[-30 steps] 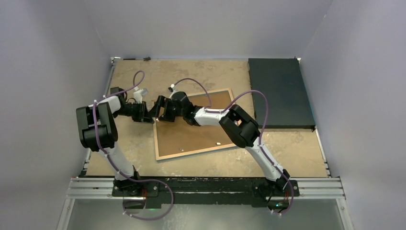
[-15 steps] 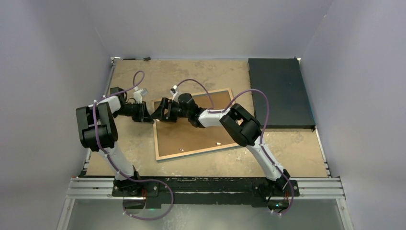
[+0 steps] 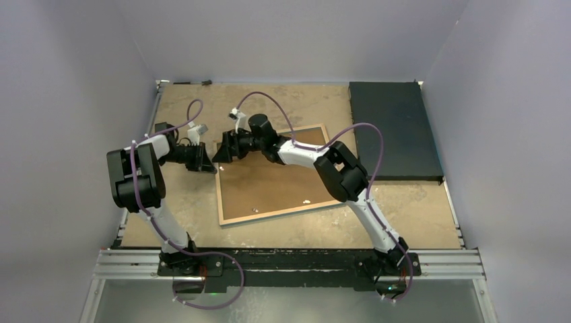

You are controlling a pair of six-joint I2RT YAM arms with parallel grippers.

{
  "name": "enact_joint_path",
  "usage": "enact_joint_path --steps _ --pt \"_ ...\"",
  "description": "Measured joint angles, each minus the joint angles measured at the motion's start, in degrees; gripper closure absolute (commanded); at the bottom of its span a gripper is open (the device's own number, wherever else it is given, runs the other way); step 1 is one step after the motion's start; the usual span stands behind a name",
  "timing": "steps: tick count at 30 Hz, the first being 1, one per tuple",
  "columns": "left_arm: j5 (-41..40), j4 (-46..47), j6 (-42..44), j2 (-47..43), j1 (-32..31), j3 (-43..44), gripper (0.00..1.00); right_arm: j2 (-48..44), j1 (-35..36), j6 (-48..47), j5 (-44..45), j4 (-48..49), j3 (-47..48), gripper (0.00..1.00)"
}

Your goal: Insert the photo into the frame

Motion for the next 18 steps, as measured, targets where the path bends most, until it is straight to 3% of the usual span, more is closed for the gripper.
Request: enact_joint_path --steps 9,18 --pt "0.0 -0.1 0.0 0.0 0.0 0.1 0.96 3.2 -0.3 -12.0 -3.5 -11.3 5.9 0.2" --pt "0.0 -0.1 0.0 0.0 0.0 0.1 0.96 4.0 -0.3 -14.8 -6.6 -12.3 6.8 0.21"
